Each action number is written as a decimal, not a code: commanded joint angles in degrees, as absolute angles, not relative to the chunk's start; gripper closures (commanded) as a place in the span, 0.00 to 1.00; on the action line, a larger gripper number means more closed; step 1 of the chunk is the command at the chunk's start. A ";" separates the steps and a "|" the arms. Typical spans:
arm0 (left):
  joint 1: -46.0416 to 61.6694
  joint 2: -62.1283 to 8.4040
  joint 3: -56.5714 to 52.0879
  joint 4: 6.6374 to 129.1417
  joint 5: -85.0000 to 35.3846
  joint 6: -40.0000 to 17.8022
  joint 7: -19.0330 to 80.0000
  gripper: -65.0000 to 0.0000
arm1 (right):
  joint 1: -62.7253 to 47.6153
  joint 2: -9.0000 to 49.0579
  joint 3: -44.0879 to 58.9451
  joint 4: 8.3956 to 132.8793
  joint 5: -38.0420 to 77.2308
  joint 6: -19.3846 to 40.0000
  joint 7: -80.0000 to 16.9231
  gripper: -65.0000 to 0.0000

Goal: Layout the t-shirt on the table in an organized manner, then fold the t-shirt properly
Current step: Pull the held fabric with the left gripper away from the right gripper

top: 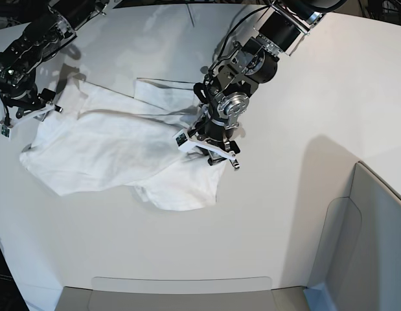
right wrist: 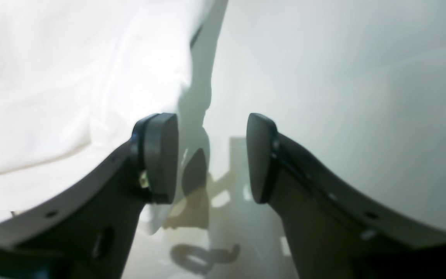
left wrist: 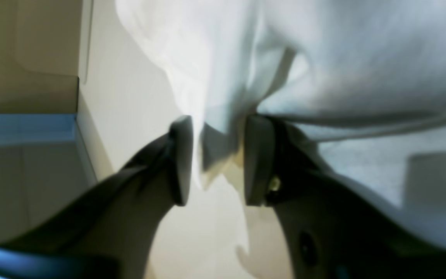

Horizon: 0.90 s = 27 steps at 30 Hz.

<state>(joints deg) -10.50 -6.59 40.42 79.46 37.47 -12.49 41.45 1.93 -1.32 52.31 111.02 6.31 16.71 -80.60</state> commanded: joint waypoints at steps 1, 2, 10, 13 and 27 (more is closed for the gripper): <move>-11.56 -6.29 40.22 79.69 37.93 -11.74 40.66 0.77 | 2.77 -0.75 52.26 112.13 6.81 16.84 -80.00 0.56; -11.56 -6.29 40.22 79.43 37.93 -11.65 40.66 0.81 | 2.77 -0.75 52.26 112.13 6.81 16.84 -80.00 0.56; -13.05 -6.11 34.07 84.53 38.11 -6.81 40.75 0.94 | 3.03 -0.75 52.26 112.13 6.81 16.84 -80.00 0.56; -15.52 -4.00 25.36 89.89 38.11 -5.05 40.92 0.94 | 2.95 -0.75 52.26 112.13 6.81 16.84 -80.00 0.56; -26.24 -2.68 11.56 107.03 38.20 -5.23 46.90 0.93 | 3.12 -0.84 52.18 112.04 6.81 16.84 -80.00 0.56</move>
